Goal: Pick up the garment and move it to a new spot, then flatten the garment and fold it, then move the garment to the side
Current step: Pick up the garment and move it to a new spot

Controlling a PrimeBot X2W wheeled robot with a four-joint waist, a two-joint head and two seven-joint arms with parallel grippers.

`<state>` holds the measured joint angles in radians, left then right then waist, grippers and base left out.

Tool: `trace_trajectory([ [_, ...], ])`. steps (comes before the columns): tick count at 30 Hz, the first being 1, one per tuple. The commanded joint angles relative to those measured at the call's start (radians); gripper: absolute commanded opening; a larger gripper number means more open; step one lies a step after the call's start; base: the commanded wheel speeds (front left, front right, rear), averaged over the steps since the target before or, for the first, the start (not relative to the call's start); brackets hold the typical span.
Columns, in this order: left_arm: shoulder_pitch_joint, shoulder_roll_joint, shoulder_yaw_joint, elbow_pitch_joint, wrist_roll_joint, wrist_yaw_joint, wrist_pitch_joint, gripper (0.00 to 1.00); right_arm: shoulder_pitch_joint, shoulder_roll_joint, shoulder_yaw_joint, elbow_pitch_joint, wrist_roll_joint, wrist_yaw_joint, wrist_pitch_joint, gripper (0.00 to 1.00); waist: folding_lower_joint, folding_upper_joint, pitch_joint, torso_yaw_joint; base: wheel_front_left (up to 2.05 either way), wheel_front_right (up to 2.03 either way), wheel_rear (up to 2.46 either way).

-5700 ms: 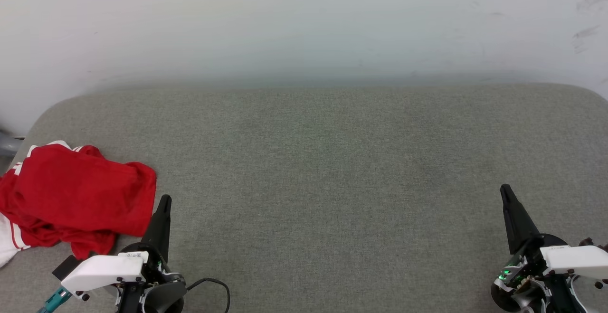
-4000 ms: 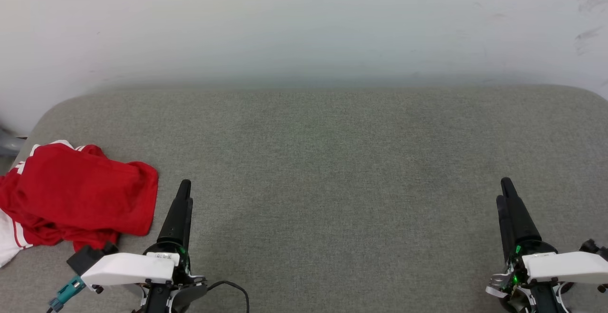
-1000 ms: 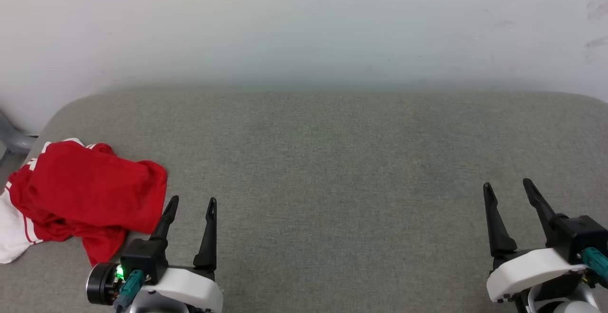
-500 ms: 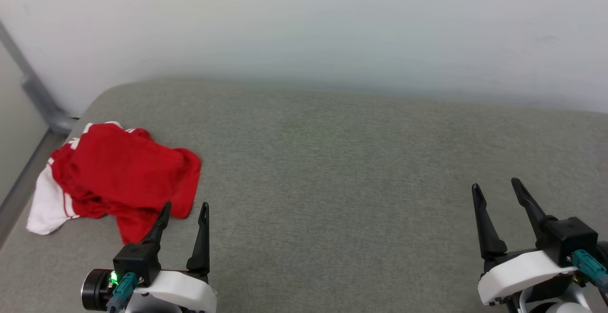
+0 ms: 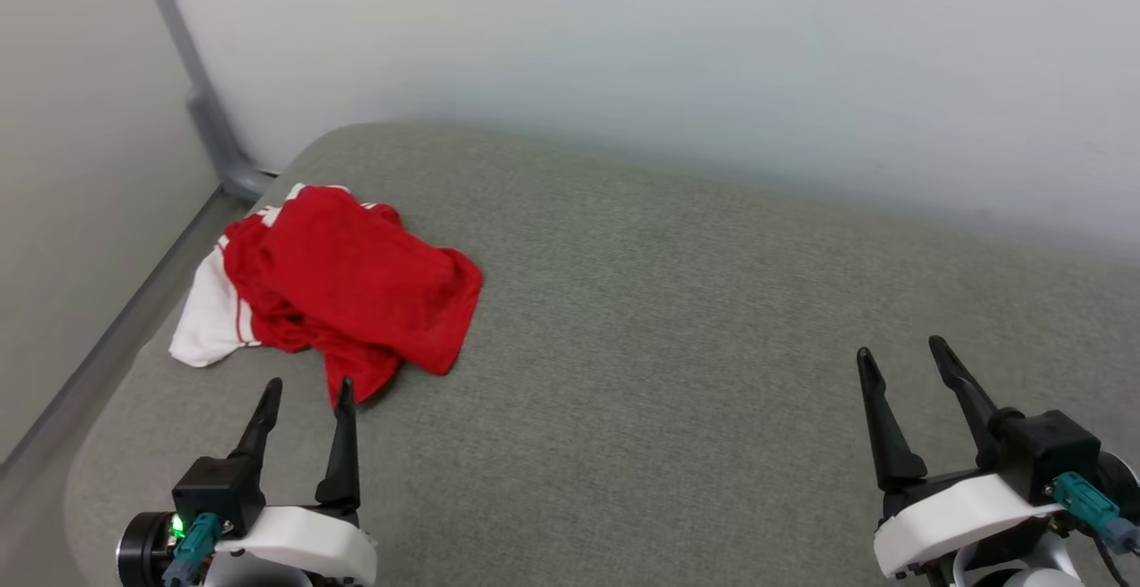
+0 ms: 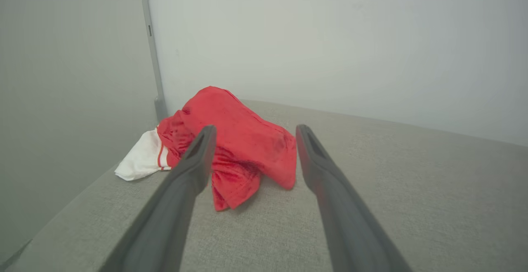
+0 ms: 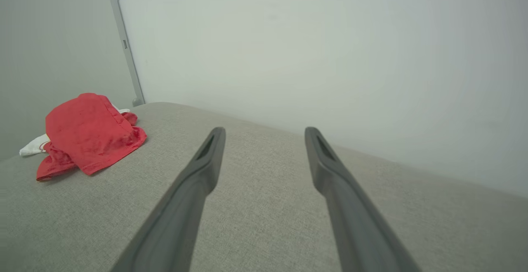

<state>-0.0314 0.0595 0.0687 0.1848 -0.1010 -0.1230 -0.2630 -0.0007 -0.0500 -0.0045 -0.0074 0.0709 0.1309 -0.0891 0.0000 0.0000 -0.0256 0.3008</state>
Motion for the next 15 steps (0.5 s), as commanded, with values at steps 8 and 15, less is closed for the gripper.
trace_trajectory([
  [8, 0.018, 0.01, 0.034, -0.009, 0.004, -0.006, -0.002, 1.0, -0.011, -0.001, 0.025, -0.007, 0.006, 0.0, -0.011, 1.0, 0.0, 0.0, 0.001, 0.058, 0.0, 0.0, 0.0],
  [15, 0.01, 0.01, 0.044, -0.002, -0.003, -0.006, -0.002, 1.0, -0.019, -0.001, 0.03, -0.013, 0.015, 0.0, -0.009, 1.0, 0.0, 0.0, 0.003, 0.073, 0.0, 0.0, 0.0],
])
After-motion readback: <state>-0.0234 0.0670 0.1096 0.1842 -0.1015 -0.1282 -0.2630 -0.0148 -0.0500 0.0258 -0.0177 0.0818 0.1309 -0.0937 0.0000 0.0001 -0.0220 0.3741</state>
